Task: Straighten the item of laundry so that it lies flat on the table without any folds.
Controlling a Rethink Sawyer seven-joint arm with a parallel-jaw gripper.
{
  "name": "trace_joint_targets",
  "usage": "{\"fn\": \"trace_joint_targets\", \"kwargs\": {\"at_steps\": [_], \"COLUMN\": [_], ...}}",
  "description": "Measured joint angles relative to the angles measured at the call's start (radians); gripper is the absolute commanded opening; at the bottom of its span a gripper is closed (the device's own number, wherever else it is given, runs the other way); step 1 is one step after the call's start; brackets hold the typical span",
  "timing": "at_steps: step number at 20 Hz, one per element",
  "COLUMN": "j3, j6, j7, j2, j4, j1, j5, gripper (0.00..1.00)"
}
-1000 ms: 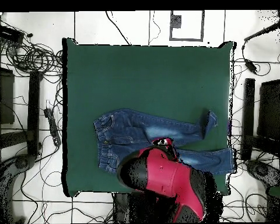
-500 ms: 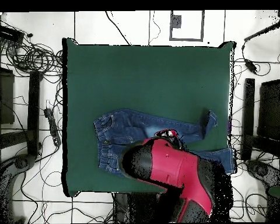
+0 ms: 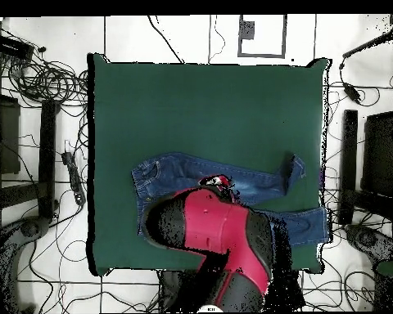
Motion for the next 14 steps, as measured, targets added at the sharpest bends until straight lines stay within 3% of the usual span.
{"fn": "trace_joint_targets", "kwargs": {"at_steps": [14], "j3": [0.001], "j6": [-0.079], "j7": [0.000], "j2": [0.109], "j4": [-0.006], "j1": [0.073], "j5": [0.026], "gripper": [1.00]}}
